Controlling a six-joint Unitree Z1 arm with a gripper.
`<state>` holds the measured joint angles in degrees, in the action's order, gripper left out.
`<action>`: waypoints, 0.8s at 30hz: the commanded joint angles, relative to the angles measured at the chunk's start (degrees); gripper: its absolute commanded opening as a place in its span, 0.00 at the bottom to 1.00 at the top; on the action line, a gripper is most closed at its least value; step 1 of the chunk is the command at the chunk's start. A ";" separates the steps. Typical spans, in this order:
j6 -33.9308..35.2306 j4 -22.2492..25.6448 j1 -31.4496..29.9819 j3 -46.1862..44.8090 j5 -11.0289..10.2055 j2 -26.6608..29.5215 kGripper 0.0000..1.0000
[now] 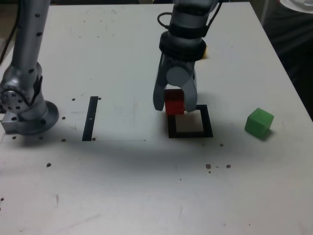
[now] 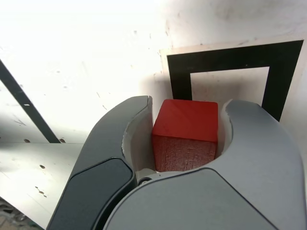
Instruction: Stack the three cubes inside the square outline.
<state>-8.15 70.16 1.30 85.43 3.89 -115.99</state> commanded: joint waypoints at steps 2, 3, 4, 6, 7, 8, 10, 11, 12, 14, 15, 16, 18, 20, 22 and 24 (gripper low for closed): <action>0.28 -0.14 -0.68 1.33 0.66 -1.51 0.38; 0.31 -0.17 -0.82 1.62 0.82 -1.86 0.38; 0.33 -0.22 -0.91 1.88 0.97 -2.20 0.38; 0.33 -0.36 -1.02 2.34 1.19 -2.86 0.38; 0.33 -0.45 -1.05 2.53 1.27 -3.17 0.38; 0.33 -0.56 -1.08 2.69 1.33 -3.45 0.38; 0.33 -0.85 -1.11 2.88 1.44 -3.97 0.38; 0.33 -1.00 -1.12 2.94 1.49 -4.20 0.38; 0.33 -1.15 -1.11 2.96 1.53 -4.41 0.38; 0.32 -1.39 -1.12 3.00 1.59 -4.80 0.39; 0.28 -1.51 -1.12 3.01 1.62 -4.98 0.40; 0.19 -1.68 -1.12 3.01 1.63 -5.14 0.45; -0.12 -2.12 -1.11 2.94 1.62 -5.33 0.61; -0.48 -2.66 -1.07 2.74 1.59 -5.38 0.82; -0.71 -3.05 -0.99 2.52 1.58 -5.32 0.96; -0.73 -3.19 -0.91 2.33 1.58 -5.22 0.99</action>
<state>-8.81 67.06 0.27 87.94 5.45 -121.07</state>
